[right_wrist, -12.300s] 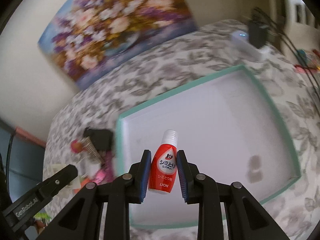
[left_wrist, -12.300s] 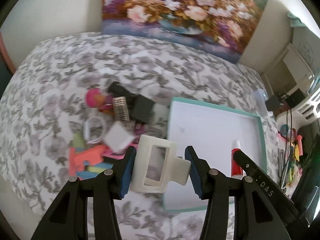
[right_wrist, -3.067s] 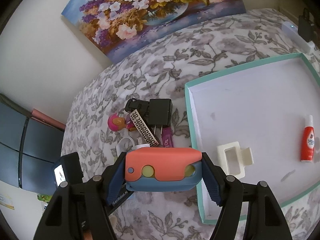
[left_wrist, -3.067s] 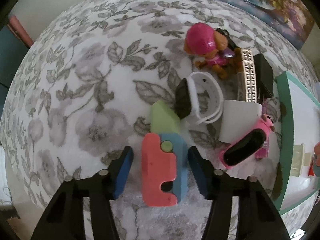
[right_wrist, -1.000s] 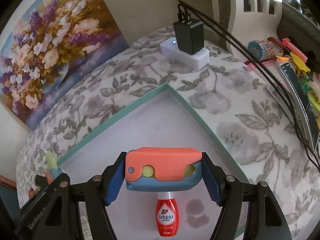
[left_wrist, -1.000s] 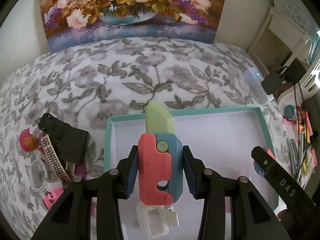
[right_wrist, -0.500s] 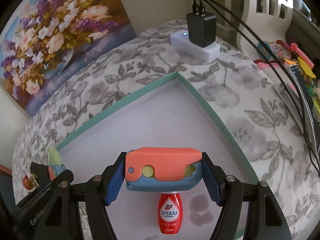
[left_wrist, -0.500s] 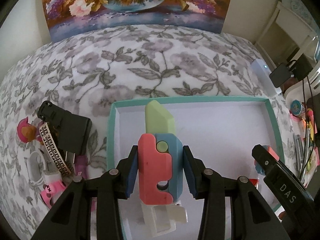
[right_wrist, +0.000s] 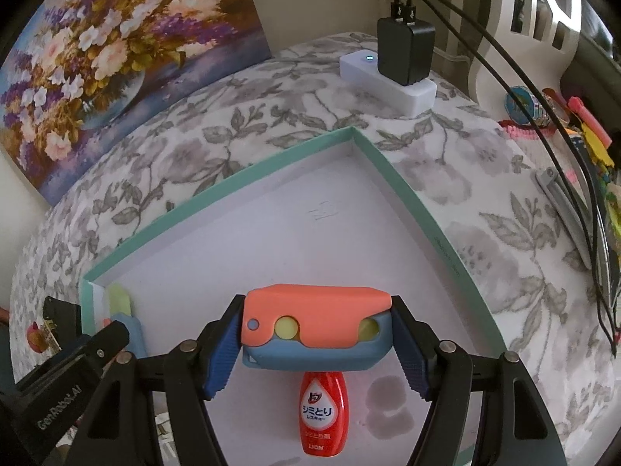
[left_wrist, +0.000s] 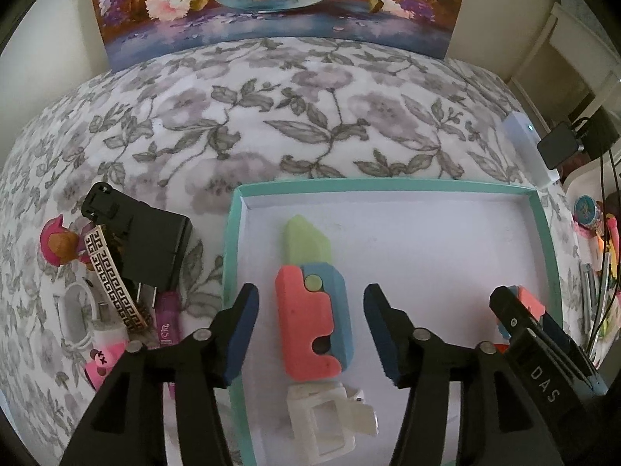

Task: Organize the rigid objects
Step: 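Open both grippers to drop the blocks inside the tray, then move both tools back over the pile of items beside the tray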

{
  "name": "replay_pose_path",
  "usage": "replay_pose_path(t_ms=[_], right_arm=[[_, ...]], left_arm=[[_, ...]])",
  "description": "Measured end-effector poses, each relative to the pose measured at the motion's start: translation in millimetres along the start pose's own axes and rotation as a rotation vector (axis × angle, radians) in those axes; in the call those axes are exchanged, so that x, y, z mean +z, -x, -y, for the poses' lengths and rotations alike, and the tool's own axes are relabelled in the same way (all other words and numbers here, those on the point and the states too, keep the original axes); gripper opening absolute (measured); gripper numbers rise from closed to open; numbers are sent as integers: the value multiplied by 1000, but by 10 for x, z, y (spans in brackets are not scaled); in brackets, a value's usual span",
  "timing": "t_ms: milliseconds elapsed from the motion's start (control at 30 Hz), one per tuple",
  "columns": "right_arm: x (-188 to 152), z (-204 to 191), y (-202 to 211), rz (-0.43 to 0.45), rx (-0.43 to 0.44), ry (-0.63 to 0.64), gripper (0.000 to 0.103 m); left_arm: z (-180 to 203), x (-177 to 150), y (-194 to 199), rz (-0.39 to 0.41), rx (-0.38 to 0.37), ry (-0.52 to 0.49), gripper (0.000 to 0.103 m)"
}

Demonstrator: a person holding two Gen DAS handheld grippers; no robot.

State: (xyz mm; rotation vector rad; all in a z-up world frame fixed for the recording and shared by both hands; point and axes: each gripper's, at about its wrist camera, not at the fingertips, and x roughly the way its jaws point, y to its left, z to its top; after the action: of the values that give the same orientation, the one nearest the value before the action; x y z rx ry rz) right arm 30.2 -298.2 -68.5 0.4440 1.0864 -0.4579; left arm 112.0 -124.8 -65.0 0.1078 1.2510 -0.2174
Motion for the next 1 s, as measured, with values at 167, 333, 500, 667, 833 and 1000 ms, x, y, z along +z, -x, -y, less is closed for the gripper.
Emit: replay_pose_path(t_ms=[167, 333, 500, 667, 833, 1000], right_arm=[[-1, -54, 23, 3, -7, 29, 74], [9, -116, 102, 34, -4, 60, 75], [1, -137, 112, 40, -12, 75, 80], [-8, -153, 122, 54, -23, 90, 91], [-12, -136, 129, 64, -19, 86, 103], [-21, -146, 120, 65, -32, 99, 103]], left_arm=[[-30, 9, 35, 2, 9, 12, 61], [-91, 24, 74, 9, 2, 39, 73], [-154, 30, 79, 6, -8, 64, 74], [-184, 30, 90, 13, -9, 78, 86], [-224, 41, 138, 42, 3, 92, 87], [-353, 47, 191, 67, 11, 133, 87]])
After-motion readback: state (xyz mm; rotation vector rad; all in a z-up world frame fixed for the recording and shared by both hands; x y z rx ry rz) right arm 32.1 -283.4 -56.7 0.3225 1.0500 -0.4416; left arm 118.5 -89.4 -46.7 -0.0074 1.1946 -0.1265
